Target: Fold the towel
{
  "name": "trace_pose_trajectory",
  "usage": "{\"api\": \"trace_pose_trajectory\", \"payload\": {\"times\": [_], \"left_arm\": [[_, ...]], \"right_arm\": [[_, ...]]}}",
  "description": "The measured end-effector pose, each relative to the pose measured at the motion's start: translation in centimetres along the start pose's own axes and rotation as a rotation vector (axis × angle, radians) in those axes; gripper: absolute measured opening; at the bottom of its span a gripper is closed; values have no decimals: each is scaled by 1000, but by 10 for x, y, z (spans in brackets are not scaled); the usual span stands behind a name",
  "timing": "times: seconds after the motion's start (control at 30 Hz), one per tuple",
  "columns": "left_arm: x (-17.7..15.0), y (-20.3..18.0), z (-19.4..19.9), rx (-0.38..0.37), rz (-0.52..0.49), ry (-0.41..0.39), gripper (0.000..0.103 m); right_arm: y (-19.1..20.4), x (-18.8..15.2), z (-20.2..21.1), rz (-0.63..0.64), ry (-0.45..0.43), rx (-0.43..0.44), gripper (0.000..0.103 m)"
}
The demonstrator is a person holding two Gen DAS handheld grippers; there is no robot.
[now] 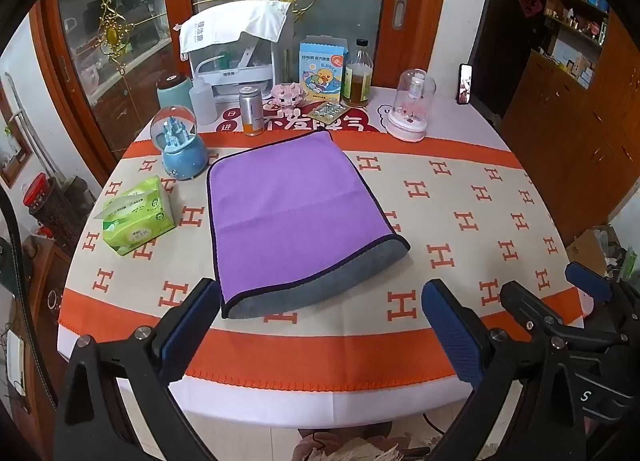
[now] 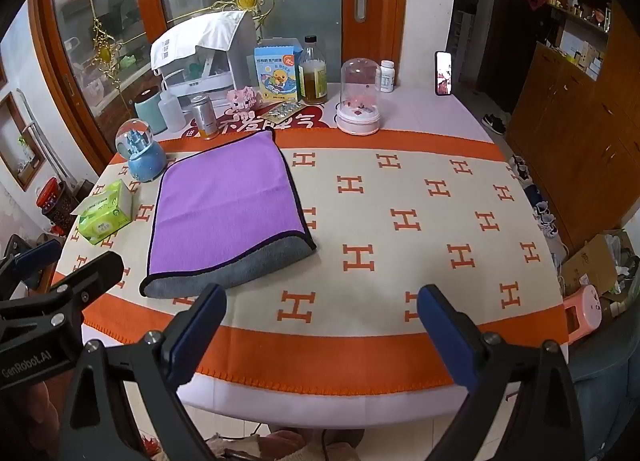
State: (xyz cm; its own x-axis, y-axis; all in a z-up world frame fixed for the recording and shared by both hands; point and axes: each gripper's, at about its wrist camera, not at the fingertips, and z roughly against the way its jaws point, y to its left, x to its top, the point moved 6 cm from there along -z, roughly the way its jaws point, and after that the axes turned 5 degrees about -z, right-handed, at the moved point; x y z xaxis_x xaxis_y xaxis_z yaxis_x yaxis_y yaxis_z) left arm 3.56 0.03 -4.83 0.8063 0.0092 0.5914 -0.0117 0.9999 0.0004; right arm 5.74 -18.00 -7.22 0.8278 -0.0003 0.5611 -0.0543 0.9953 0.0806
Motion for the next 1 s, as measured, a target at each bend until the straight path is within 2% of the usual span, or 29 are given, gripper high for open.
{"api": "trace_pose_trajectory", "payload": {"times": [1.0], "left_arm": [[1, 0, 0, 3, 0, -8, 100]], "right_arm": [[-1, 0, 5, 3, -9, -2, 97]]}}
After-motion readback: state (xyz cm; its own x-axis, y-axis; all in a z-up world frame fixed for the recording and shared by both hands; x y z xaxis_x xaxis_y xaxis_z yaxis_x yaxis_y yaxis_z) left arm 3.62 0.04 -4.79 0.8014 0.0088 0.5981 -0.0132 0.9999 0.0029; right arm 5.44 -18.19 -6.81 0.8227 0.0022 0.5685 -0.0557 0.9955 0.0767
